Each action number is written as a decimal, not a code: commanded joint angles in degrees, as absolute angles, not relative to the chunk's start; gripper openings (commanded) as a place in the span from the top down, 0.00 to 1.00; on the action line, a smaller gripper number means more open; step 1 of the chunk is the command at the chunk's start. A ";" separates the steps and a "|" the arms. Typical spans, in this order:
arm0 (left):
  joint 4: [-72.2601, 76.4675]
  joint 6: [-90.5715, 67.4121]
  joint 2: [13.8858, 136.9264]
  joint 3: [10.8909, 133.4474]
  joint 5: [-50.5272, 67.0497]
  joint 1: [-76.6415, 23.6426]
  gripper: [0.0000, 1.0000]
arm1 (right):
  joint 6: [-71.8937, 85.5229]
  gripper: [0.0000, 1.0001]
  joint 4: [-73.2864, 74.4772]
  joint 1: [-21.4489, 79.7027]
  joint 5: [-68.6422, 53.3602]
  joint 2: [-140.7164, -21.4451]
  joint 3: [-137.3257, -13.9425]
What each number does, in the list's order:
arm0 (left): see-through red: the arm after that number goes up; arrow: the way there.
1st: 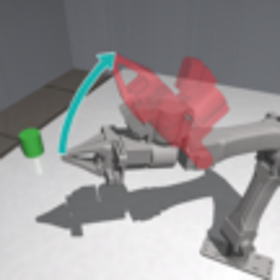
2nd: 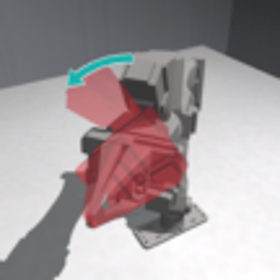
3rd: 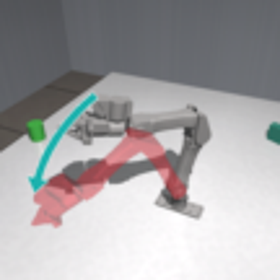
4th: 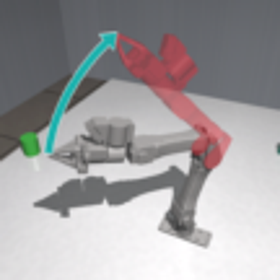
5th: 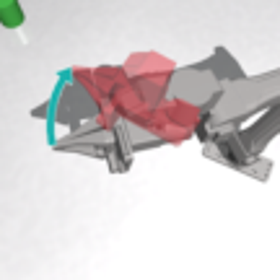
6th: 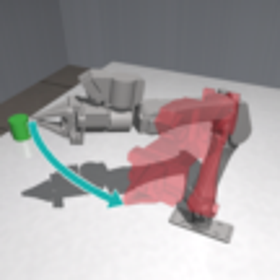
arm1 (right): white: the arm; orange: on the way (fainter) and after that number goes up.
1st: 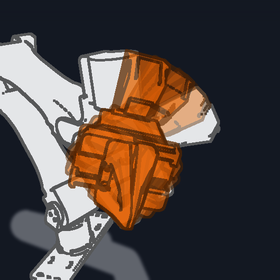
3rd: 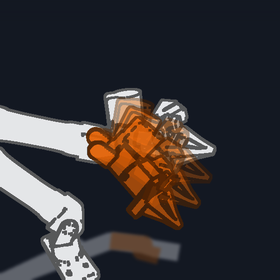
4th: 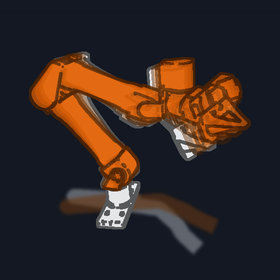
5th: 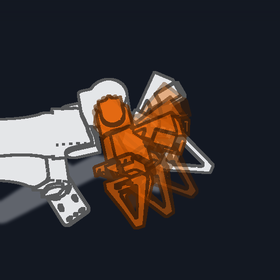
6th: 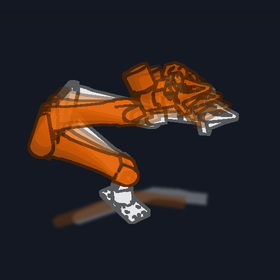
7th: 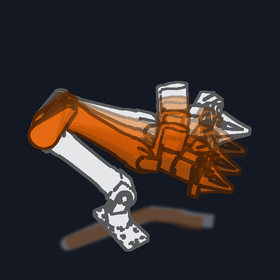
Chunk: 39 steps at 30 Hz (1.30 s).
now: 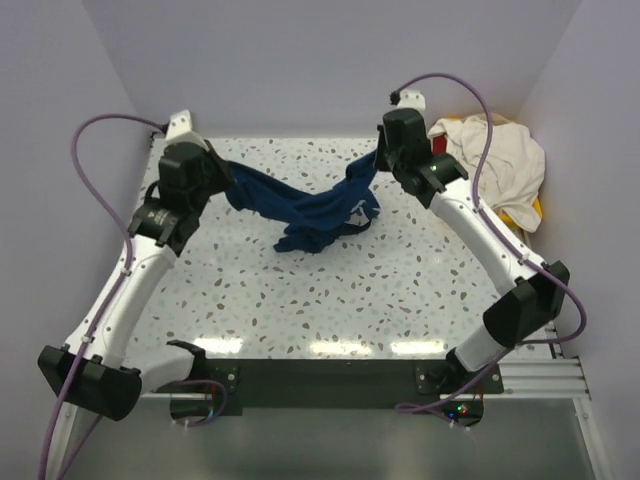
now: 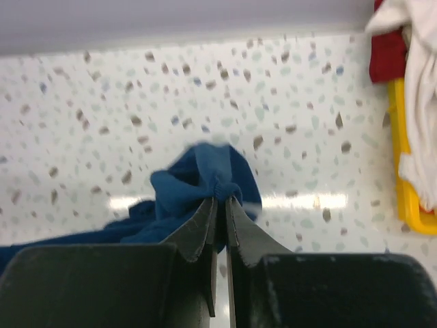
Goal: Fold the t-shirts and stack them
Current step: Flatten the tshirt out
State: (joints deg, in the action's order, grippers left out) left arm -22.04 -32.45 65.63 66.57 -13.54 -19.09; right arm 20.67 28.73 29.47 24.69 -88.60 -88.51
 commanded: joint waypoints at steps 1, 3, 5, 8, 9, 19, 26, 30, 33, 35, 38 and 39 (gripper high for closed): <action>-22.94 -27.78 67.67 79.95 -15.03 -13.20 1.00 | 16.18 1.00 31.54 27.17 23.91 -93.68 -105.87; -24.68 -27.25 71.60 89.32 -14.50 -11.26 1.00 | 15.04 1.00 32.43 26.55 23.38 -98.14 -117.00; -24.96 -26.98 74.60 95.51 -13.37 -10.29 1.00 | 13.19 1.00 32.96 26.02 22.77 -100.88 -124.42; -26.01 -26.37 80.13 106.58 -13.18 -9.32 1.00 | 10.82 1.00 32.00 25.75 23.72 -104.23 -137.16; -27.58 -26.02 81.03 112.01 -13.27 -8.88 1.00 | 10.20 1.00 30.77 25.75 23.99 -103.89 -138.24; -27.16 -26.89 79.37 110.40 -10.21 -5.89 1.00 | 14.91 1.00 17.15 25.84 25.68 -79.05 -106.03; -27.51 -32.69 81.82 105.65 -3.61 0.26 1.00 | 25.57 1.00 8.27 42.68 24.42 -62.40 -66.60; -25.06 -36.99 84.02 96.19 0.60 7.36 1.00 | 31.37 1.00 2.56 56.40 25.75 -70.91 -57.32; -22.08 -39.28 82.71 88.20 3.61 9.83 1.00 | 32.78 1.00 2.36 56.78 26.37 -75.49 -54.41; -21.36 -39.46 80.43 85.18 2.90 10.46 1.00 | 31.56 1.00 4.65 56.52 27.77 -76.28 -56.23; -20.48 -39.64 77.54 81.83 3.69 10.63 1.00 | 28.92 1.00 10.79 51.87 25.41 -78.30 -62.80; -19.78 -39.55 76.56 80.26 4.30 10.63 1.00 | 27.70 1.00 12.72 47.07 21.40 -78.66 -64.49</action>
